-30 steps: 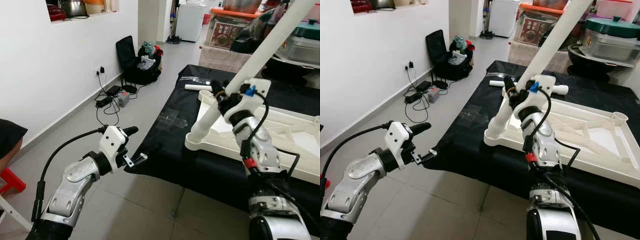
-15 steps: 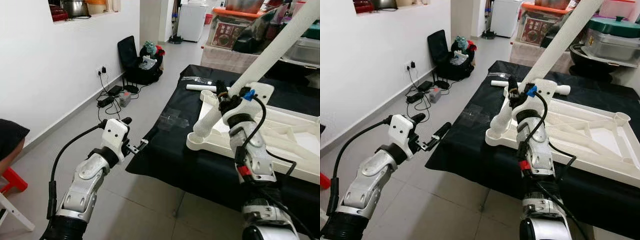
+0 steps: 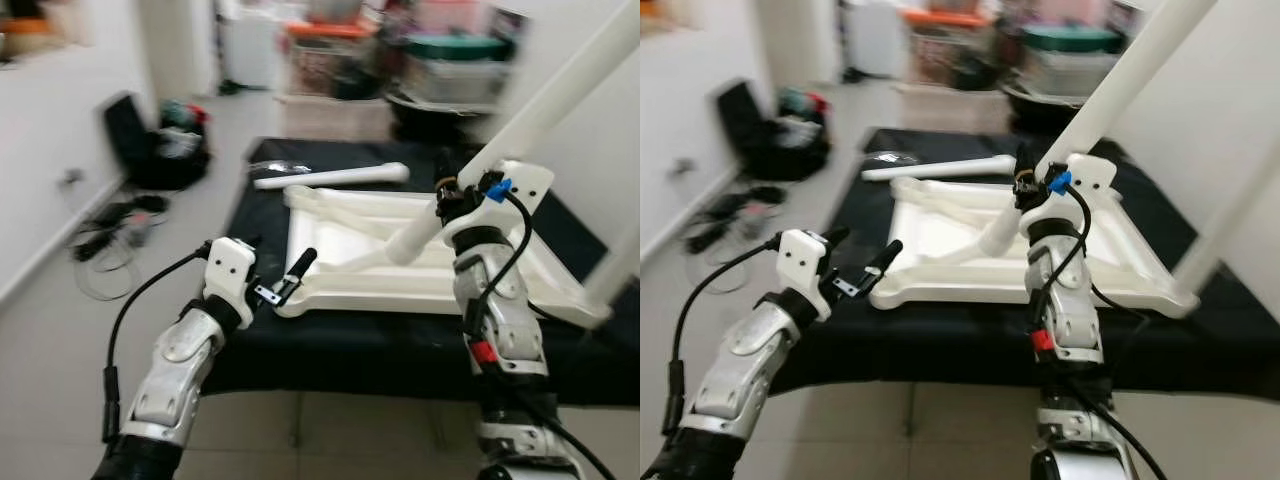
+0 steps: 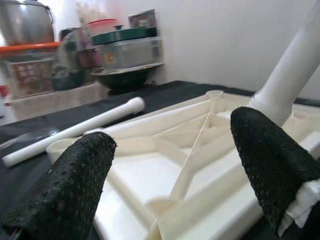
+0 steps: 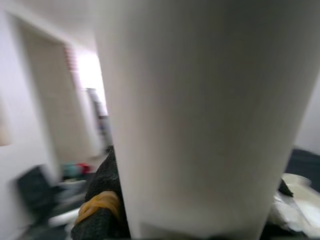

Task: Building children table

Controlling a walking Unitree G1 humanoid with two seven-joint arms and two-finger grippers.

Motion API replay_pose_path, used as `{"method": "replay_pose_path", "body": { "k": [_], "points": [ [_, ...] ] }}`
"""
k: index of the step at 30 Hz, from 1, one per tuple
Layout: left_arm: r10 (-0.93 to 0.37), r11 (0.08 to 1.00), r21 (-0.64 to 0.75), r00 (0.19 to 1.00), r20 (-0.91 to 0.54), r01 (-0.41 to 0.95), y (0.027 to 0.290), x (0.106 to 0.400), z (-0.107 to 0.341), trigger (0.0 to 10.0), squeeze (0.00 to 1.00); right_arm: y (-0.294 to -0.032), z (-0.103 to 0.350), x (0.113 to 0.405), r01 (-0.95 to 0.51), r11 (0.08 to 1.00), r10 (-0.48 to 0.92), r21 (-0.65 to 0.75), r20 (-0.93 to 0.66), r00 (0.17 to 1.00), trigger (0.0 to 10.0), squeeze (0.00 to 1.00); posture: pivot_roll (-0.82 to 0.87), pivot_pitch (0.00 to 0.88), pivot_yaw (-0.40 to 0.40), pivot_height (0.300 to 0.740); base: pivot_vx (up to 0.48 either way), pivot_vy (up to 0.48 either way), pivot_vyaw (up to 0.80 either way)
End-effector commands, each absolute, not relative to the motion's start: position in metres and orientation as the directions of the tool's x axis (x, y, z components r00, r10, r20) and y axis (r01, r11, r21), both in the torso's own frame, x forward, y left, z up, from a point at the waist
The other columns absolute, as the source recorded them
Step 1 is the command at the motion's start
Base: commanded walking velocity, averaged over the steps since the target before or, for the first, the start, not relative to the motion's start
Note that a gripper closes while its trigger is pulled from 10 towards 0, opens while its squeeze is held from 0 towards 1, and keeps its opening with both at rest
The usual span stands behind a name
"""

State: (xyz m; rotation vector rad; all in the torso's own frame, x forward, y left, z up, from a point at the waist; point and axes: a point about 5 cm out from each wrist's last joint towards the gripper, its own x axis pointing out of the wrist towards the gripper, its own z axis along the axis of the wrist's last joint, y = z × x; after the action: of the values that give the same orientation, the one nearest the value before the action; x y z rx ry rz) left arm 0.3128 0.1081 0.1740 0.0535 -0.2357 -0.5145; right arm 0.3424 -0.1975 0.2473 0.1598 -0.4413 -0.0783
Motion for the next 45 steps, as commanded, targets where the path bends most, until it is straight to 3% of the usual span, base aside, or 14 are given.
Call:
{"method": "replay_pose_path", "body": {
  "k": [1,20,29,40,42,44,45],
  "points": [
    [-0.458,0.889,0.107,0.869,0.189,0.445,0.123,0.314,0.168,10.0,0.00,-0.177,0.256,0.344,-0.021,0.987,-0.054,0.159,0.450,0.892,10.0,0.00,0.05,0.000,-0.041,0.740,0.472,0.000,-0.80],
    [-0.435,0.901,0.073,0.883,0.177,0.429,0.121,0.312,0.164,10.0,0.00,-0.173,0.258,0.341,-0.034,0.991,-0.028,0.127,0.454,0.891,10.0,0.00,0.05,0.000,-0.054,0.740,0.025,0.000,-0.04],
    [-0.437,0.899,0.059,0.882,0.176,0.434,0.121,0.309,0.162,10.0,0.00,-0.173,0.257,0.340,-0.036,0.991,-0.024,0.126,0.446,0.895,10.0,0.00,0.06,0.000,-0.058,0.740,0.000,0.462,0.00],
    [-0.435,0.900,0.064,0.880,0.190,0.431,0.121,0.309,0.163,10.0,0.00,-0.173,0.255,0.340,-0.054,0.993,0.004,0.107,0.428,0.904,10.0,0.00,0.06,0.000,-0.058,0.740,0.000,0.000,0.00],
    [-0.428,0.903,0.067,0.885,0.181,0.424,0.125,0.308,0.161,10.0,0.00,-0.170,0.256,0.341,-0.108,0.990,0.061,0.093,0.414,0.908,10.0,0.00,0.06,0.000,-0.056,0.740,0.000,0.000,0.00],
    [-0.417,0.909,0.090,0.898,0.142,0.408,0.138,0.307,0.154,10.0,0.00,-0.158,0.262,0.341,-0.298,0.954,0.270,0.023,0.367,0.890,10.0,0.00,0.06,0.000,-0.054,0.740,0.000,0.000,0.00],
    [-0.417,0.909,0.090,0.898,0.142,0.408,0.138,0.307,0.154,10.0,0.00,-0.158,0.262,0.341,-0.298,0.954,0.270,0.023,0.367,0.890,10.0,0.00,0.06,0.000,-0.054,0.740,0.000,0.000,0.00]
  ]
}}
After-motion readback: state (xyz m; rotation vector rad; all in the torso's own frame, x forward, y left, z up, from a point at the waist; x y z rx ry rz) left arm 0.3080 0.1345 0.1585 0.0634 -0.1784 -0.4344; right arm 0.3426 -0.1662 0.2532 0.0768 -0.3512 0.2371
